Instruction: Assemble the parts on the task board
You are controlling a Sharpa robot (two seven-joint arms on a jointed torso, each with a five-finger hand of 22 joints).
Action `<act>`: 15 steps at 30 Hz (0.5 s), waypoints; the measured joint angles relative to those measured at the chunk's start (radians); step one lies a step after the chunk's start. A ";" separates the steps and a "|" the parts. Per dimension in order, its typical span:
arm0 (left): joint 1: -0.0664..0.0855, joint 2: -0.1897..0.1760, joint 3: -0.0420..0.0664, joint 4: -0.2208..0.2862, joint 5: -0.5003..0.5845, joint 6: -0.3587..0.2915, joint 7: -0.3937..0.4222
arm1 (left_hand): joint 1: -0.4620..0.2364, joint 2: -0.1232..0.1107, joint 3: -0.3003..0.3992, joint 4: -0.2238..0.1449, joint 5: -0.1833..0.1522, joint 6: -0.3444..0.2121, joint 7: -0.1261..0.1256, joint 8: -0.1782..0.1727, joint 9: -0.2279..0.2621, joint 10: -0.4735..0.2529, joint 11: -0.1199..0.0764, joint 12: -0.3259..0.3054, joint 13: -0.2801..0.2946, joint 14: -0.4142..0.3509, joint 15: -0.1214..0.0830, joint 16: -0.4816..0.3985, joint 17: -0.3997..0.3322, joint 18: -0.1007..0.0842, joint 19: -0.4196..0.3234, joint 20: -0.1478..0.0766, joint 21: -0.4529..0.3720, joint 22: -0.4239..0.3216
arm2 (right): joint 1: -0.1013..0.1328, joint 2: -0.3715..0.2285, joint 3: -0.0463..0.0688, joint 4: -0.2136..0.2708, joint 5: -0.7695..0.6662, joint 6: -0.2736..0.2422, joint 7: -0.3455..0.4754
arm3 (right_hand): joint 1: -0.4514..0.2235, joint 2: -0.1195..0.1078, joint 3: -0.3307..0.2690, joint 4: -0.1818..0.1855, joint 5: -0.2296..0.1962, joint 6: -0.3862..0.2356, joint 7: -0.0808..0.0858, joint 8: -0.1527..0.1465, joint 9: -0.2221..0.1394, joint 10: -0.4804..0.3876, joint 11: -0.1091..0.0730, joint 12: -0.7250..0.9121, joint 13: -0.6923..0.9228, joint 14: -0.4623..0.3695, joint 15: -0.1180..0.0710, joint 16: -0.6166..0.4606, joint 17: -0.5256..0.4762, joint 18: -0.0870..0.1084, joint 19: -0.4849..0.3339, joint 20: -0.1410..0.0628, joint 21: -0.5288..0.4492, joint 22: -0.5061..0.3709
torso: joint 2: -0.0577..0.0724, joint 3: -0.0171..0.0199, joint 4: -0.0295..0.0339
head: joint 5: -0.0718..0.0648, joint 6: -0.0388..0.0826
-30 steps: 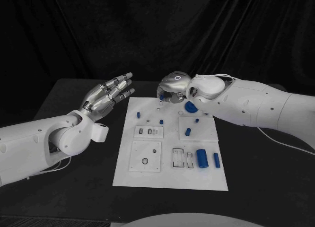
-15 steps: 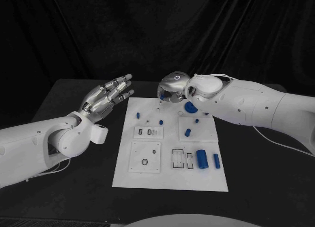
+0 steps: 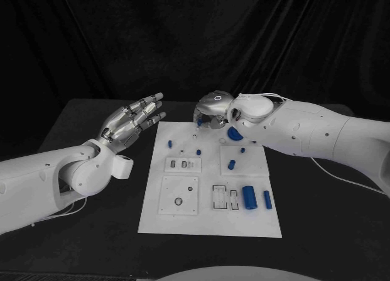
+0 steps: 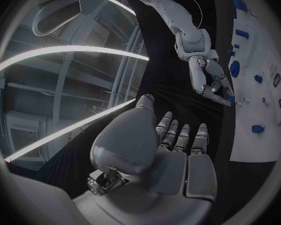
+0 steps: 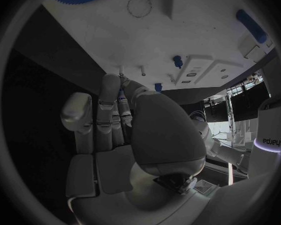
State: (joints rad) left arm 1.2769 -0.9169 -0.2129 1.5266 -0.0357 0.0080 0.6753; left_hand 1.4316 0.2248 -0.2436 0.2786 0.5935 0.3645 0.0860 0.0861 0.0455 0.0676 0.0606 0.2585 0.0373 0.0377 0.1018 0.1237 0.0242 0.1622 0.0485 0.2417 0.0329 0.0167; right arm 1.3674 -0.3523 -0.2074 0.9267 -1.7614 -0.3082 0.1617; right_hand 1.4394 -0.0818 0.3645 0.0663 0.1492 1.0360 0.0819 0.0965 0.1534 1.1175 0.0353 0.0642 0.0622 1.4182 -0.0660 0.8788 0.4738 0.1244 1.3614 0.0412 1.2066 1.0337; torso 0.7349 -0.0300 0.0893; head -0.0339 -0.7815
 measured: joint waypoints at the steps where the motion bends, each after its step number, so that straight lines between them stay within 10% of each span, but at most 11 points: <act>1: 0.000 0.001 0.000 0.000 0.000 0.000 0.000 | 0.000 0.000 0.000 0.000 0.000 0.000 0.000 0.000 0.000 0.000 0.000 0.000 0.000 0.000 0.000 0.000 0.000 0.000 0.000 0.000 0.000 0.000 | -0.001 0.001 0.000 -0.002 0.000 0.000 0.000 | 0.000 0.000 0.000 0.000 0.000 0.000 0.000 0.000 0.000 0.000 0.000 0.000 0.000 0.000 0.000 0.000 0.000 0.000 0.000 0.000 0.000 0.000 | 0.000 -0.0001 0.0000 | 0.000 0.001; 15: 0.000 0.008 0.000 -0.008 0.000 0.002 0.000 | 0.000 0.000 0.000 0.000 0.000 0.004 0.004 0.000 0.000 0.000 0.000 0.000 0.000 0.000 0.000 0.000 0.000 0.000 0.000 0.000 0.000 0.000 | -0.016 0.025 0.000 -0.040 0.002 0.000 0.000 | 0.000 0.000 0.000 0.000 0.000 -0.007 0.000 0.000 0.000 0.000 0.000 0.000 -0.001 -0.004 0.004 0.000 0.000 0.000 -0.004 0.004 0.000 0.003 | 0.001 -0.0004 0.0005 | 0.003 0.003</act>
State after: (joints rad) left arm 1.2769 -0.9087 -0.2129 1.5190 -0.0357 0.0099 0.6751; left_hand 1.4319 0.2245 -0.2436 0.2786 0.5935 0.3682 0.0897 0.0861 0.0454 0.0676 0.0606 0.2585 0.0374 0.0377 0.1018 0.1237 0.0242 0.1623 0.0485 0.2417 0.0329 0.0167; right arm 1.3512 -0.3277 -0.2075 0.8868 -1.7592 -0.3083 0.1617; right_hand 1.4394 -0.0818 0.3645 0.0663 0.1492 1.0290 0.0819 0.0965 0.1534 1.1175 0.0353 0.0642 0.0615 1.4147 -0.0624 0.8789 0.4739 0.1245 1.3578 0.0448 1.2068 1.0363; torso 0.7355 -0.0304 0.0897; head -0.0306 -0.7781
